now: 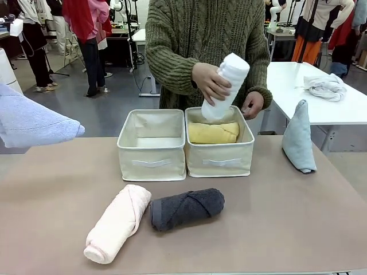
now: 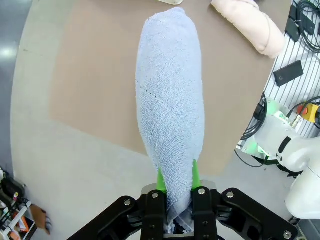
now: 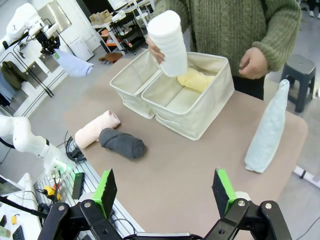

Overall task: Sort the towels based on their folding style.
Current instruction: Pick up one triangle-folded towel and place it in the left Fabric basket.

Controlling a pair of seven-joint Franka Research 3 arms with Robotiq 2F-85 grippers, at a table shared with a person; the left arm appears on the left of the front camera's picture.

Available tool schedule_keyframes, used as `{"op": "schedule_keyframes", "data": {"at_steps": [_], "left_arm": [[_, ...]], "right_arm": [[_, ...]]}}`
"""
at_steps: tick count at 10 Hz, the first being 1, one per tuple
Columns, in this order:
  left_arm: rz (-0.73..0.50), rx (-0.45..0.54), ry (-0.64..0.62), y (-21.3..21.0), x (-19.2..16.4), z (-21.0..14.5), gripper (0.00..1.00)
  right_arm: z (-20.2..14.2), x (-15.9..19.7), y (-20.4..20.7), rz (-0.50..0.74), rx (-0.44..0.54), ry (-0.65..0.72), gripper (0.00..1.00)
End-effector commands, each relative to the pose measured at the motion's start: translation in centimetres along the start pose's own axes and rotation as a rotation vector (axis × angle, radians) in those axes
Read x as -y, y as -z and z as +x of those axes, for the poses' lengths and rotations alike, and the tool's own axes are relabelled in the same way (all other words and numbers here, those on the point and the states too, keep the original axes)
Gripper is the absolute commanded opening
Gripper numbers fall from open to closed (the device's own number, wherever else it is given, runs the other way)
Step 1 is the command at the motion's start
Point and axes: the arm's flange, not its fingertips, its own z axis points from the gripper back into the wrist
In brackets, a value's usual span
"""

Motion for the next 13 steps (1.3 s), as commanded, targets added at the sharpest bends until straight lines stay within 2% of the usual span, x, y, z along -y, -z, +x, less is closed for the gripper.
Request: {"op": "schedule_keyframes", "data": {"at_steps": [1, 2, 4, 5, 6, 8, 10, 13], "left_arm": [[0.004, -0.003, 0.007, -0.4, 0.2, -0.3, 0.0], [0.0, 0.0, 0.0, 0.0, 0.0, 0.0, 0.18], [0.17, -0.01, 0.172, -3.6, 2.5, 5.7, 0.18], [0.218, -0.026, 0.221, -3.8, 4.0, 8.8, 0.18], [0.252, -0.036, 0.257, -4.2, 3.8, 12.4, 0.18], [0.245, -0.035, 0.36, -4.2, 3.1, 19.8, 0.18], [0.212, -0.022, 0.421, -3.1, 2.9, 25.2, 0.18], [0.144, -0.026, 0.431, 0.0, 3.1, 29.1, 0.18]], "right_arm": [[0.1, 0.2, 0.0, 0.019, 0.026, -0.014, 1.0], [0.1, 0.2, 0.0, 0.019, 0.026, -0.014, 1.0], [0.1, 0.2, 0.0, 0.019, 0.026, -0.014, 1.0], [0.1, 0.2, 0.0, 0.019, 0.026, -0.014, 1.0], [0.1, 0.2, 0.0, 0.019, 0.026, -0.014, 1.0], [0.1, 0.2, 0.0, 0.019, 0.026, -0.014, 1.0], [0.1, 0.2, 0.0, 0.019, 0.026, -0.014, 1.0], [0.1, 0.2, 0.0, 0.019, 0.026, -0.014, 1.0]]}}
